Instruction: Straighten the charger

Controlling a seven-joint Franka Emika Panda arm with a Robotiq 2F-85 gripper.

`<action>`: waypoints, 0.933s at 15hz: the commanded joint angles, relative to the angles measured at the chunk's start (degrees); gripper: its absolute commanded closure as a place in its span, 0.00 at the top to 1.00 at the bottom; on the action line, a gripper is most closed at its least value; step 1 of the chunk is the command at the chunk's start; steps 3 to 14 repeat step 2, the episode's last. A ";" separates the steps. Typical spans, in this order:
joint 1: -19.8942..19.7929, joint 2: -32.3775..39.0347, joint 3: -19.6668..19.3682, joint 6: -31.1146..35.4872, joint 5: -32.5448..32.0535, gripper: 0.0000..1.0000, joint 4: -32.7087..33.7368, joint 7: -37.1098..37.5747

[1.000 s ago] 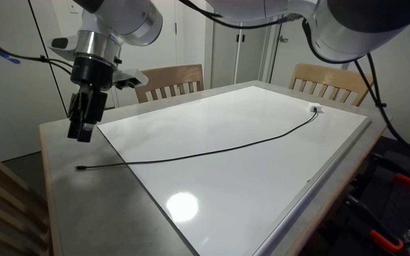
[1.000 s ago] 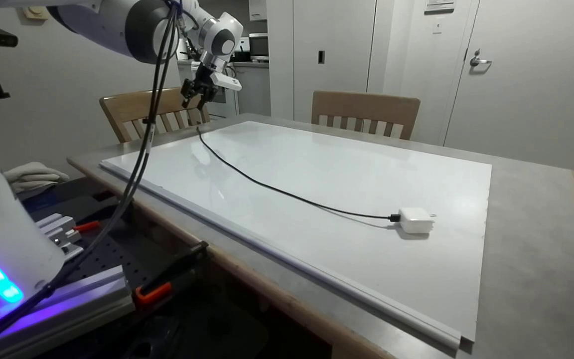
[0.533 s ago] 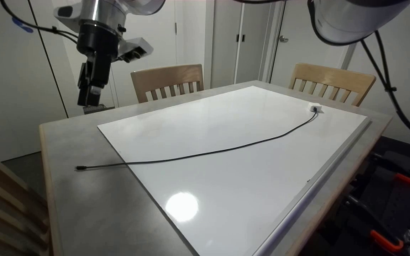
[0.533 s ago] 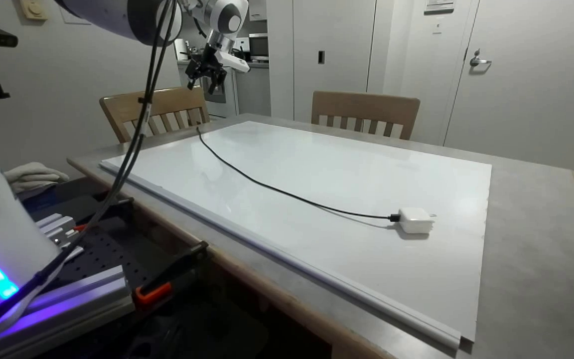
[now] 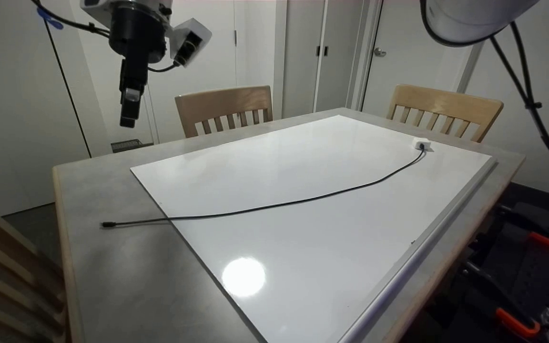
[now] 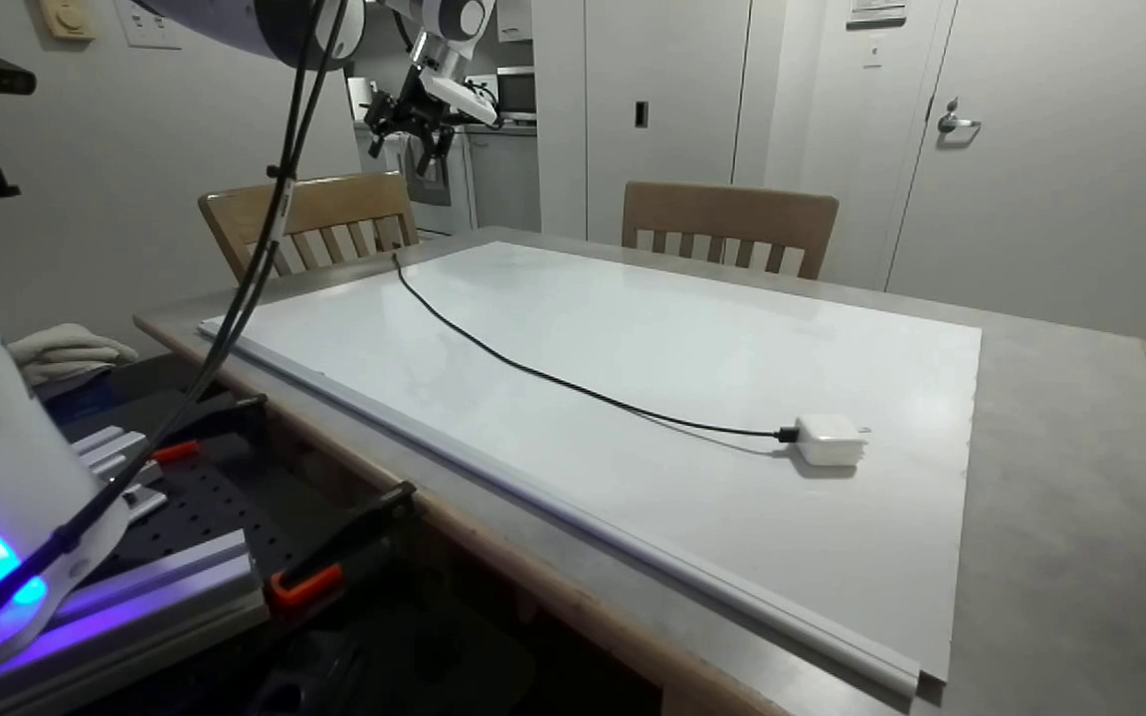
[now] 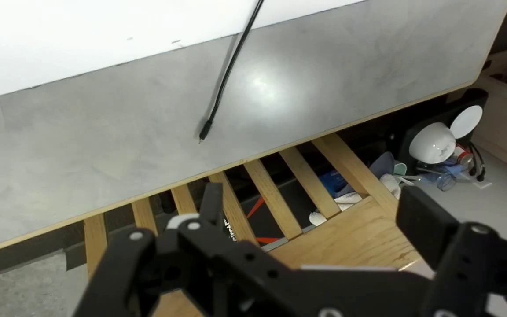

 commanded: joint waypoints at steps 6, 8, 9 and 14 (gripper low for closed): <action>0.08 -2.33 -1.34 -3.12 -1.01 1.00 -1.49 3.11; 0.08 -2.33 -1.34 -3.12 -1.01 1.00 -1.49 3.11; 0.08 -2.33 -1.34 -3.12 -1.01 1.00 -1.49 3.11; 0.08 -2.33 -1.34 -3.12 -1.01 1.00 -1.49 3.11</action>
